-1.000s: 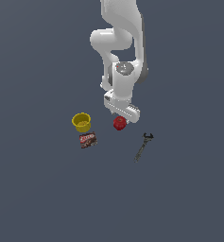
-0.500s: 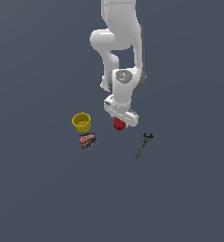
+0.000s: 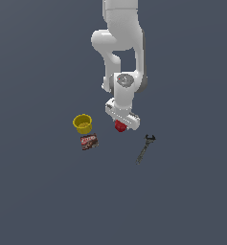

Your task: Pick up a designated object from a clutter of objects.

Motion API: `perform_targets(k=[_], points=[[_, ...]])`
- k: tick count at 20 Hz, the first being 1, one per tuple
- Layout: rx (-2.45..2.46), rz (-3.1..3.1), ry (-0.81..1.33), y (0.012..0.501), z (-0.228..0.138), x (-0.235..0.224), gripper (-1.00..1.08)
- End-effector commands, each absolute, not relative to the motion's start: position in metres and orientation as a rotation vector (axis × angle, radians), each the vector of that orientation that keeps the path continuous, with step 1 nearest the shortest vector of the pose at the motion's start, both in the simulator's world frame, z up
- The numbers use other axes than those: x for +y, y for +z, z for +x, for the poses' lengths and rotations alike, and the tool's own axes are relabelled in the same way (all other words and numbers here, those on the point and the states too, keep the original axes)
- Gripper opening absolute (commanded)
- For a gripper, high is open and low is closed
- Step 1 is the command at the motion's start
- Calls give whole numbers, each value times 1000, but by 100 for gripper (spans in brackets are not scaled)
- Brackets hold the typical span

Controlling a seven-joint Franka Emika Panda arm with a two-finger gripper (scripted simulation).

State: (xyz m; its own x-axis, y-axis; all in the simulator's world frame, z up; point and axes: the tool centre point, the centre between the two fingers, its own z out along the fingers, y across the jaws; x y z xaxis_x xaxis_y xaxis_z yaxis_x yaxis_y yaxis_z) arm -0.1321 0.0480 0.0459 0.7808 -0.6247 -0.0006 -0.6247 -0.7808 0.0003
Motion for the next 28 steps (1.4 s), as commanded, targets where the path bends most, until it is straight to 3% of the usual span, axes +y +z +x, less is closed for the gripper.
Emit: perform_targets(k=[1, 16, 28], points=[[-1040, 2965, 0, 46, -132, 48, -100], [-1040, 2964, -1, 52, -128, 45, -100], [-1040, 2966, -2, 103, -91, 20, -100]])
